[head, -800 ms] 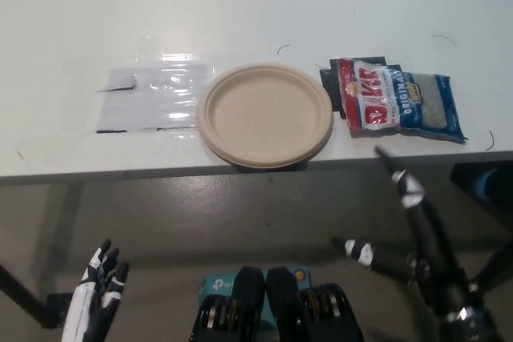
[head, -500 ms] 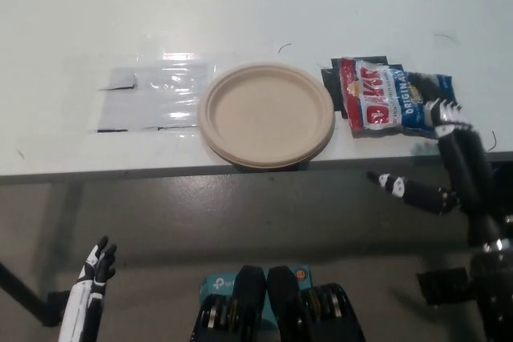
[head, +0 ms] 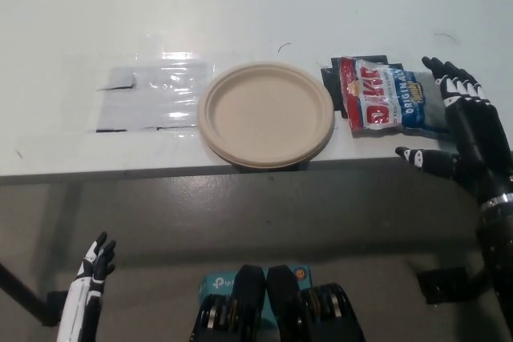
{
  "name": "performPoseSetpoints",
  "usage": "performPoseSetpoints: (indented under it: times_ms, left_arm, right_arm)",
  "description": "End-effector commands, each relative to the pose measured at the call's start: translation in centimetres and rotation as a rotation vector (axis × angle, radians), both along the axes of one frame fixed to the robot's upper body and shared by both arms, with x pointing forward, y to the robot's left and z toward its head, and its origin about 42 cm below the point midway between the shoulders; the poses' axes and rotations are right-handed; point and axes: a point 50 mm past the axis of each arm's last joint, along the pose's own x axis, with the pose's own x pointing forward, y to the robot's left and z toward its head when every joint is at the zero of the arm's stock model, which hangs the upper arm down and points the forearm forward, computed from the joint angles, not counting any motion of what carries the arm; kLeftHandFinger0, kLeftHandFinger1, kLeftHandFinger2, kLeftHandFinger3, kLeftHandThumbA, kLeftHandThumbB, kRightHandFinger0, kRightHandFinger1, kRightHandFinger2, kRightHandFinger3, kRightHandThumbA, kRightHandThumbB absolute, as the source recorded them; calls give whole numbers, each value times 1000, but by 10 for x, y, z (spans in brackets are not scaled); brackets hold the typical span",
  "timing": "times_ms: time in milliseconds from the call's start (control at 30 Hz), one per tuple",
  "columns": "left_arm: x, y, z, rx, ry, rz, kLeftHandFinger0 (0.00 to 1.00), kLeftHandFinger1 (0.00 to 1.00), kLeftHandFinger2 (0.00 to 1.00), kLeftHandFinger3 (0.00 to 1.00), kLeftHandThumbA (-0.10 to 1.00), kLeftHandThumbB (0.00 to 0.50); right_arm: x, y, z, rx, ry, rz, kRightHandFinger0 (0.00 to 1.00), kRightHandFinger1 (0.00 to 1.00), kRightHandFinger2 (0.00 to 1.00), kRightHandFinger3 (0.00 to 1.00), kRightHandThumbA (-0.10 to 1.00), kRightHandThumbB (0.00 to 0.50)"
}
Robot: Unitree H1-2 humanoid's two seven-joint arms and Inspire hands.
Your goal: The robot picks up a small bag of sunflower seeds on the right hand side and take it to the empty plate on the left hand side then pours some sunflower seeds on to the plate.
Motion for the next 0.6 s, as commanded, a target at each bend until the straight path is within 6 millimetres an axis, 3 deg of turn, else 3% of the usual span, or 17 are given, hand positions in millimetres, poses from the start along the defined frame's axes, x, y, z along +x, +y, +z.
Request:
performPoseSetpoints:
  times_ms: [0,367,567]
  left_arm:
    - [2,4,10,3,-64,-6,1000,1000,1000,1000,1000,0]
    - [-2,5,8,-16,-53,-7,1000,1000,1000,1000,1000,0]
    - [-4,6,9,-22,-50,-3,1000,1000,1000,1000,1000,0]
  right_arm:
    - [16,-5,22,-49,-63,-34,1000,1000,1000,1000,1000,337]
    - [31,-2,21,-60,-77,-42,1000,1000,1000,1000,1000,337]
    - [38,2,20,-68,-80,-53,1000,1000,1000,1000,1000,312]
